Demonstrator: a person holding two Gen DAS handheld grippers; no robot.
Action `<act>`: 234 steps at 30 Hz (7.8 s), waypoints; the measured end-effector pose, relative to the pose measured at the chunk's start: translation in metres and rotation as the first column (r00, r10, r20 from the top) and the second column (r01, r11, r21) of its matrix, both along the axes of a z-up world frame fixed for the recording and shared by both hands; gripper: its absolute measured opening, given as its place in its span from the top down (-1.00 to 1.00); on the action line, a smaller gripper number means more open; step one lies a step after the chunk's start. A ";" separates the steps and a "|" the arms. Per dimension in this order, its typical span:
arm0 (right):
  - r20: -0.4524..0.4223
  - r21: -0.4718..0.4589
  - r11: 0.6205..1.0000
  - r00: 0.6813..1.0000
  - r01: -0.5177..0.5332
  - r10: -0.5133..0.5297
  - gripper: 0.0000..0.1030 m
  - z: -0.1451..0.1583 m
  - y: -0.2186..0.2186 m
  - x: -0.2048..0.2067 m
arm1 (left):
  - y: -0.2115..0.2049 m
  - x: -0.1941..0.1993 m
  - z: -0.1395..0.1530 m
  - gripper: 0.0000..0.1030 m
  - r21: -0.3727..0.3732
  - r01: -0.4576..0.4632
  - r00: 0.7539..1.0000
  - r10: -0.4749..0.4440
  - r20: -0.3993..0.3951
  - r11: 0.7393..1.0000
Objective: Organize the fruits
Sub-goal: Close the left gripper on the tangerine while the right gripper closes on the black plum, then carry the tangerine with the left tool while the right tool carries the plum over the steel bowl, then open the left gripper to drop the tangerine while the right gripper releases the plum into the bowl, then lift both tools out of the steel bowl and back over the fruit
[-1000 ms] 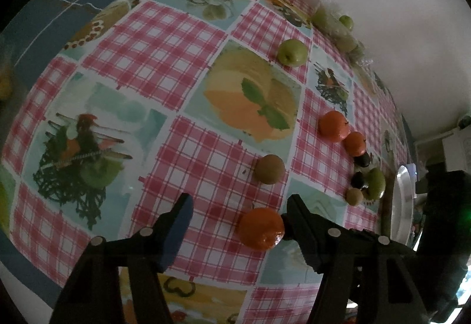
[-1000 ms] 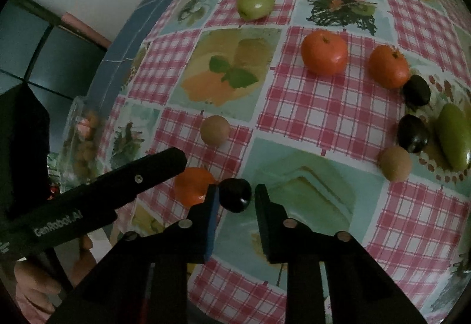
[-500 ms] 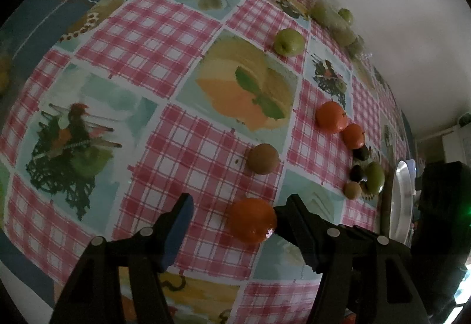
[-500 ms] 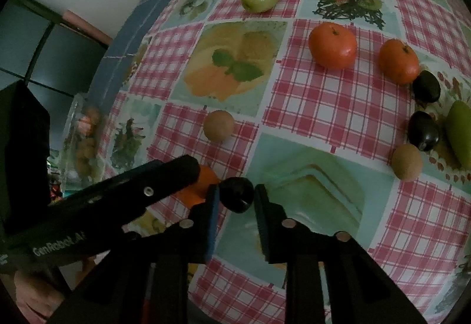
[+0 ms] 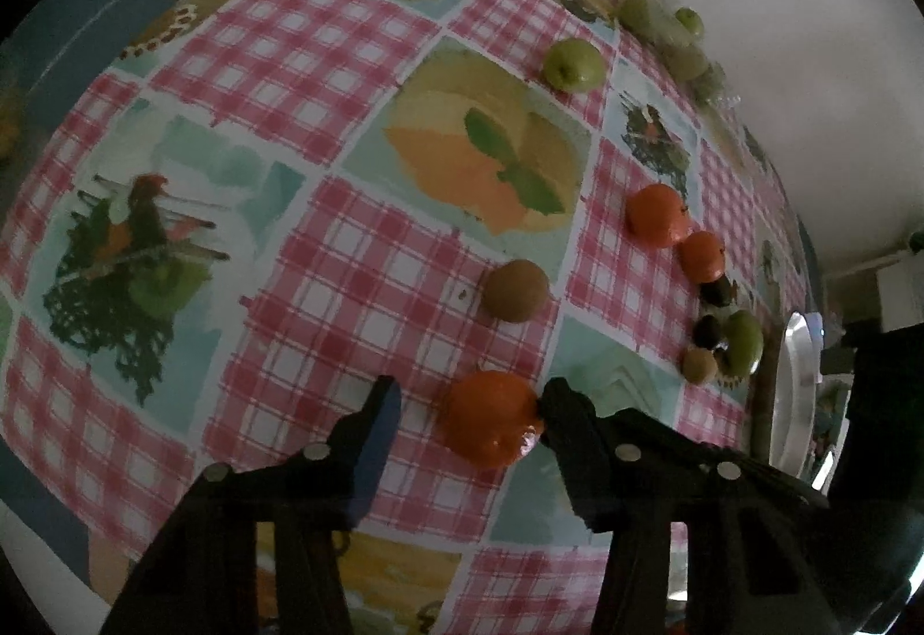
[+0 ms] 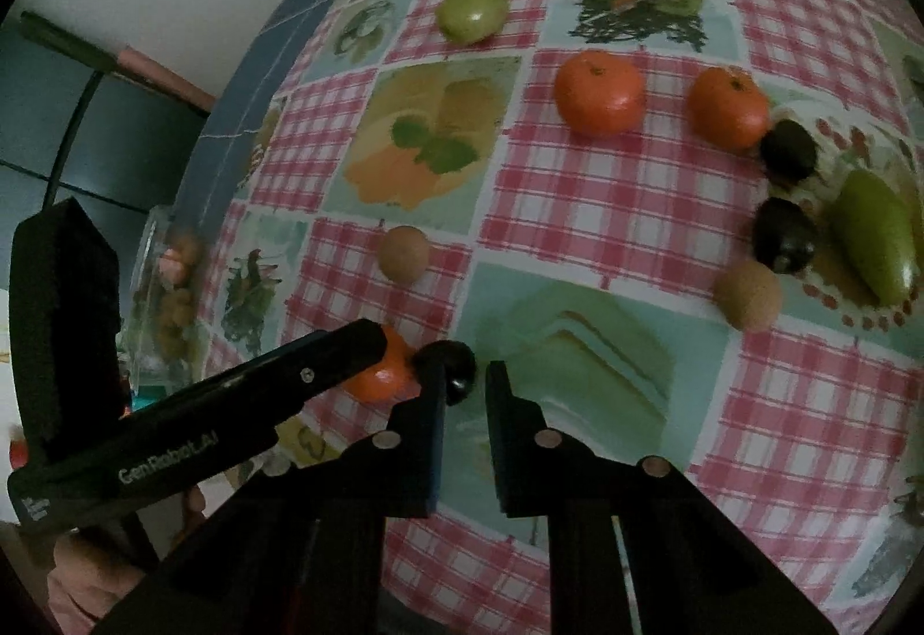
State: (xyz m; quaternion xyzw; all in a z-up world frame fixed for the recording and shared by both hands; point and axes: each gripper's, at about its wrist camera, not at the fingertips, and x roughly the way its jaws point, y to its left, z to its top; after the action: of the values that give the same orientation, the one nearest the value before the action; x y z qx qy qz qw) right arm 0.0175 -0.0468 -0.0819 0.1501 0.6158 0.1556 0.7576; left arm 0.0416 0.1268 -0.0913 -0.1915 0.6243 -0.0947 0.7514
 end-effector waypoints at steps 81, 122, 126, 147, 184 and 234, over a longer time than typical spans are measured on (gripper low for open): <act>0.255 -0.194 0.834 0.847 0.517 -0.466 0.47 0.083 -0.203 -0.031 | -0.226 0.024 0.093 0.23 0.216 0.208 0.951 -0.249 0.184 0.954; 0.204 -0.300 0.607 0.671 0.736 -0.713 0.47 0.056 -0.314 -0.054 | -0.365 0.021 0.017 0.23 0.137 0.481 0.857 -0.497 0.137 0.866; 0.198 -0.298 0.619 0.681 0.727 -0.705 0.47 0.055 -0.312 -0.051 | -0.360 0.022 0.018 0.23 0.228 0.458 0.854 -0.497 0.155 0.859; 0.153 -0.324 0.664 0.730 0.674 -0.666 0.46 0.038 -0.299 -0.038 | -0.330 0.036 0.011 0.22 0.163 0.385 0.909 -0.404 0.104 0.908; 0.160 -0.321 0.714 0.778 0.622 -0.607 -0.03 0.052 -0.280 -0.033 | -0.286 0.045 0.044 -0.75 0.404 0.203 0.942 -0.291 0.169 0.892; 0.210 -0.306 0.843 0.895 0.442 -0.393 -0.98 0.054 -0.202 -0.027 | -0.158 0.016 0.059 -1.00 0.491 -0.076 0.954 -0.080 0.290 0.868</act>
State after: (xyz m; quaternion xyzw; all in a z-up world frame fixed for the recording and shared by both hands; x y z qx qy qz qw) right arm -0.0099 -0.2485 -0.0277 0.1342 0.5313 -0.1139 0.8287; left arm 0.0579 -0.0313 -0.0321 0.0255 0.5060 0.0403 0.8612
